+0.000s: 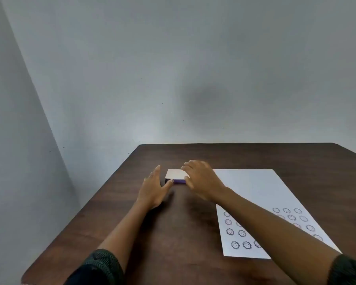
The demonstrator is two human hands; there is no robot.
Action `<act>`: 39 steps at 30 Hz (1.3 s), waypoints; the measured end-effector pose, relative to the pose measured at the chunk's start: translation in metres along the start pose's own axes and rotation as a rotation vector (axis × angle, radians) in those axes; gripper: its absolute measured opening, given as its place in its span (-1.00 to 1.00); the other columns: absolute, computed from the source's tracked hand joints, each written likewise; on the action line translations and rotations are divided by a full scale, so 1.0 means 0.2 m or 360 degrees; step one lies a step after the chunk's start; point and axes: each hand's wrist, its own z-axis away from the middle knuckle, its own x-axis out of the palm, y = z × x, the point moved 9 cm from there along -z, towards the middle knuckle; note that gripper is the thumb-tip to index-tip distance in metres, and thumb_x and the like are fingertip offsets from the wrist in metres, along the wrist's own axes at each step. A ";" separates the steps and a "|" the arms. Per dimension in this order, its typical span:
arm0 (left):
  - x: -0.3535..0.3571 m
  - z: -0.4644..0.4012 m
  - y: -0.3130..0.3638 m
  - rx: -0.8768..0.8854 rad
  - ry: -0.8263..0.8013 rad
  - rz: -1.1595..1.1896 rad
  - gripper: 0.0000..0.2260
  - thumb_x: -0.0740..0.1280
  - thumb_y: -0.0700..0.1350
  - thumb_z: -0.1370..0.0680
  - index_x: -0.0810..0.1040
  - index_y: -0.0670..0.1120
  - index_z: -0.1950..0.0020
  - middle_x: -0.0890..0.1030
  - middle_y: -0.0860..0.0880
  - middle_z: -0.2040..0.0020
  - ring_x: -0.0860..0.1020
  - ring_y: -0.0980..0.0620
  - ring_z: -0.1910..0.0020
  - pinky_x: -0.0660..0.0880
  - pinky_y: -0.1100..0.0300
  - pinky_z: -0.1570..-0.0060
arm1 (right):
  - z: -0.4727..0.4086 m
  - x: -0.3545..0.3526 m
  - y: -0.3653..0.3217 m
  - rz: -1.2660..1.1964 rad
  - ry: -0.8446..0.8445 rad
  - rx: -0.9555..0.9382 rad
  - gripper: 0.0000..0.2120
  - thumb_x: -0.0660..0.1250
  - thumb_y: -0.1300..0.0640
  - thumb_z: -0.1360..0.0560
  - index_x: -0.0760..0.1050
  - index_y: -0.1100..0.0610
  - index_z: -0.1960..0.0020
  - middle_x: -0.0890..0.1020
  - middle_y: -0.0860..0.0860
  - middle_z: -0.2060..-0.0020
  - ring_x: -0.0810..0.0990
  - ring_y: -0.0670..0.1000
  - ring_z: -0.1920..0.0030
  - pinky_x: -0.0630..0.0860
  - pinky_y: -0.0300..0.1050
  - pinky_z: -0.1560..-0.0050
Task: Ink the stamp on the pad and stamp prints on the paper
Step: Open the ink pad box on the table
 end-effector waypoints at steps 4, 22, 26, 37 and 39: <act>0.02 0.00 -0.01 0.0045 -0.0070 -0.0084 -0.30 0.24 0.12 -0.53 0.02 -0.12 -0.54 0.21 -0.11 -0.52 0.20 -0.10 -0.48 0.03 0.01 -0.48 | -0.05 0.16 -0.03 -0.0052 -0.0171 0.0096 -0.59 0.09 0.10 -0.55 0.28 0.17 -0.38 0.33 0.12 -0.41 0.26 0.09 -0.40 0.14 0.10 -0.44; 0.04 0.11 0.01 0.0217 -0.0127 -0.0015 -0.20 0.32 0.20 -0.46 -0.02 -0.03 -0.55 0.09 0.00 -0.56 0.08 0.02 -0.52 0.10 0.06 -0.47 | 0.04 0.21 -0.07 -0.0100 -0.0326 0.0131 -0.55 0.15 0.20 -0.53 0.22 0.19 -0.40 0.33 0.14 -0.41 0.26 0.11 -0.39 0.16 0.00 -0.43; 0.02 0.16 0.01 0.0246 -0.0143 -0.0015 -0.17 0.33 0.23 -0.44 -0.01 -0.02 -0.55 0.06 0.03 -0.56 0.06 0.05 -0.53 0.07 0.08 -0.48 | 0.14 0.19 -0.15 -0.0080 -0.0330 0.0020 -0.51 0.15 0.21 -0.52 0.16 0.15 -0.43 0.28 0.12 -0.44 0.21 0.10 -0.42 0.17 0.00 -0.42; -0.01 0.28 0.03 0.0318 -0.0164 0.0089 -0.34 0.43 0.21 -0.37 0.33 0.08 -0.41 0.40 0.12 -0.40 0.33 0.13 -0.36 0.25 0.21 -0.33 | 0.30 0.12 -0.26 -0.0077 -0.0308 -0.0072 -0.50 0.14 0.24 -0.50 0.17 0.13 -0.43 0.28 0.09 -0.44 0.20 0.09 -0.42 0.18 -0.02 -0.37; -0.01 0.29 0.02 0.0314 -0.0158 0.0102 -0.35 0.43 0.22 -0.35 0.36 0.10 -0.39 0.42 0.13 -0.38 0.34 0.11 -0.35 0.25 0.26 -0.26 | 0.31 0.12 -0.26 -0.0102 -0.0317 -0.0075 -0.53 0.13 0.22 -0.52 0.19 0.12 -0.42 0.30 0.08 -0.43 0.22 0.08 -0.40 0.20 -0.01 -0.36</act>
